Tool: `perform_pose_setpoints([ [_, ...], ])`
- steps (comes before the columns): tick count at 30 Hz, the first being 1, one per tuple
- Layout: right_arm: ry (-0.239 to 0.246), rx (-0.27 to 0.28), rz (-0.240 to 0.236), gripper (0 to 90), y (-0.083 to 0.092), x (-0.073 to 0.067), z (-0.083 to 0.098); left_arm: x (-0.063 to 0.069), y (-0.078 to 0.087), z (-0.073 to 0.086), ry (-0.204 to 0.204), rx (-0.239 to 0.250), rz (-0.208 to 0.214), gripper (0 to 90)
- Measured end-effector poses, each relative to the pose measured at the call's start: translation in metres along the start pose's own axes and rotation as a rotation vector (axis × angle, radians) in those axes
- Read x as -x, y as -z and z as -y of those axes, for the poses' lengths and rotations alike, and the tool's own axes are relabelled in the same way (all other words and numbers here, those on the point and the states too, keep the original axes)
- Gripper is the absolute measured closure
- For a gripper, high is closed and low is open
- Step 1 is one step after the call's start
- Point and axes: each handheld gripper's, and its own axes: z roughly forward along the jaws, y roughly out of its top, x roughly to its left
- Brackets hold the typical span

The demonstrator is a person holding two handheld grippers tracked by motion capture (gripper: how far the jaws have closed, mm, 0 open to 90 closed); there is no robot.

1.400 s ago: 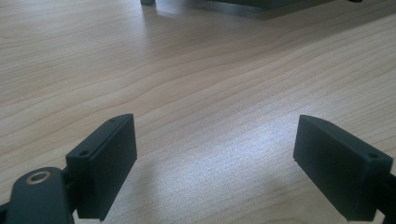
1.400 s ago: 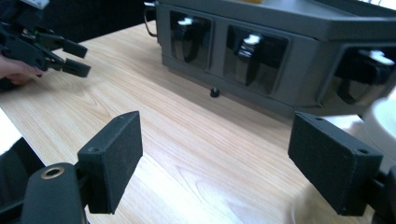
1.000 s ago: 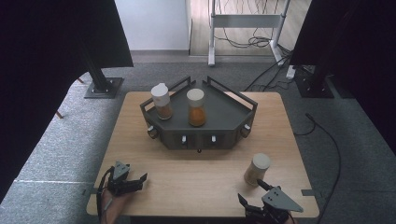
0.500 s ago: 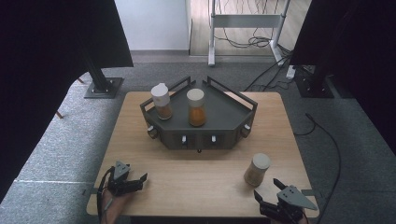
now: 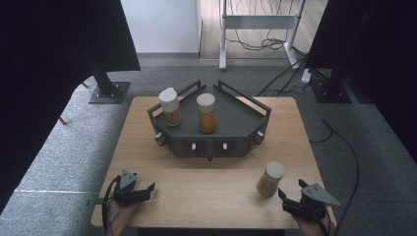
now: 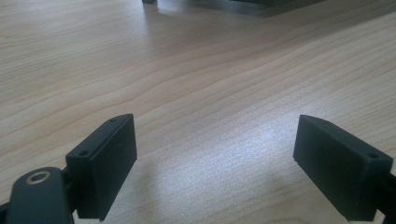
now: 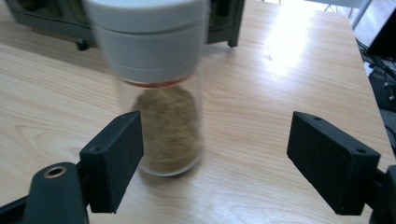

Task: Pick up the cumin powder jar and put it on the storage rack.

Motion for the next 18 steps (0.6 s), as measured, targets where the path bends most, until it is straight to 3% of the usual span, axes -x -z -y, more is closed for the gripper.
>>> perform_pose_setpoints([
  [18,-0.051,-0.057,0.087,18.3,-0.036,0.01,-0.011,0.0,0.0,0.0,0.0,-0.001,0.001,13.0],
])
